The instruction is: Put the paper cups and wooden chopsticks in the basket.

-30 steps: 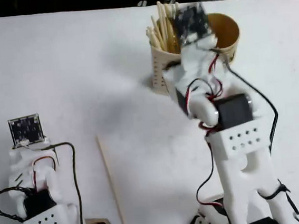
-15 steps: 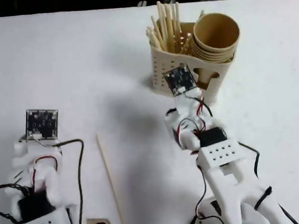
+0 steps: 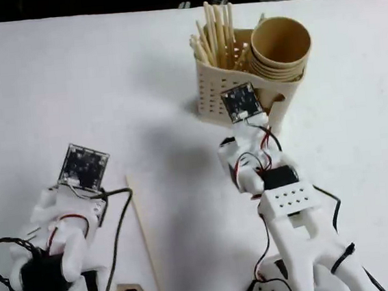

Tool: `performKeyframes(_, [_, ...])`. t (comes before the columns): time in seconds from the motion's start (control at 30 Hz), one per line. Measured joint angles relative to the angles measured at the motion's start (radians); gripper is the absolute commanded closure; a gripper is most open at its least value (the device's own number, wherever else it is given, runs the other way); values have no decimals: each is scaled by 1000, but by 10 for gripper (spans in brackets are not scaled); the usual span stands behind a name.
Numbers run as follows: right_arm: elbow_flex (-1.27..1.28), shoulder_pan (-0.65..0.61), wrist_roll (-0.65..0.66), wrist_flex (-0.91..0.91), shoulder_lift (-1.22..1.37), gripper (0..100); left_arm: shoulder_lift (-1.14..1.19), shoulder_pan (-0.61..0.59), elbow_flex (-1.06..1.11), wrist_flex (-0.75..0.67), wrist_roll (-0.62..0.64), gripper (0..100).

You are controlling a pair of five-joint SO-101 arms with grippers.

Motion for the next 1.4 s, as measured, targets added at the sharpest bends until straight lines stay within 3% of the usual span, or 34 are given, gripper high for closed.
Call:
performKeyframes(0.1, [0, 2, 0, 0, 0, 981, 71, 31, -9, 0, 3, 783])
performKeyframes(0.4, [0, 2, 0, 0, 0, 981, 637, 163, -138, -25, 95, 782])
performKeyframes(0.73, [15, 2, 0, -21, 0, 981, 1138, 269, -206, -330, 287, 788])
performKeyframes(0.83, [31, 2, 0, -49, 0, 981, 1290, 269, -261, -361, 319, 842])
performKeyframes(1.03, [32, 2, 0, -60, 0, 981, 1574, 278, -508, -250, 371, 976])
performKeyframes(1.4, [41, 2, 0, -63, 0, 981, 1973, 284, -994, 3, 391, 977])
